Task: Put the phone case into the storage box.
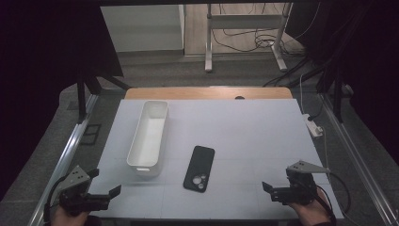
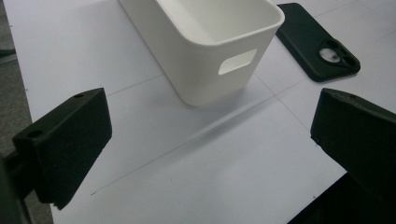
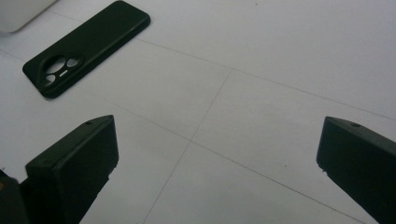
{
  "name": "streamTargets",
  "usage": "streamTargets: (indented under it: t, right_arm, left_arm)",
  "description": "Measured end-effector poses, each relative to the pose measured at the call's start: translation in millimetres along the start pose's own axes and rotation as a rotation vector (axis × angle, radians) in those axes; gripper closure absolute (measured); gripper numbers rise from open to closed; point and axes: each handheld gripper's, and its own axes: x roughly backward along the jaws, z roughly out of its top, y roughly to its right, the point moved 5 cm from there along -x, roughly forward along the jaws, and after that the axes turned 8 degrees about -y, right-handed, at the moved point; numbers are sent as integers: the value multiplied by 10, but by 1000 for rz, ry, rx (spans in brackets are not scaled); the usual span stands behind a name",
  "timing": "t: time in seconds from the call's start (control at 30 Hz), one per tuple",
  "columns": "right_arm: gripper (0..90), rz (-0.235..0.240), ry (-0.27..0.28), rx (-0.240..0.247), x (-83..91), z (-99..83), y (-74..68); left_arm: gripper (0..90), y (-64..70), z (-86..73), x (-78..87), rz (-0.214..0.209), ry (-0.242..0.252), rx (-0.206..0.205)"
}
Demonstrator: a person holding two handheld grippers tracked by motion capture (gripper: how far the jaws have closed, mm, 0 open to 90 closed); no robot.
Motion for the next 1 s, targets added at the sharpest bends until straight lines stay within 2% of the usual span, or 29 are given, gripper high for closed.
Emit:
streamTargets:
  t: [0.6, 1.0]
  right_arm:
    - [0, 3, 8, 5, 11, -1, -8]
    - [0, 17, 2, 33, 6, 5, -35]
  left_arm:
    - [1, 18, 0, -5, -6, -9, -21]
    - [3, 24, 2, -10, -14, -14, -30]
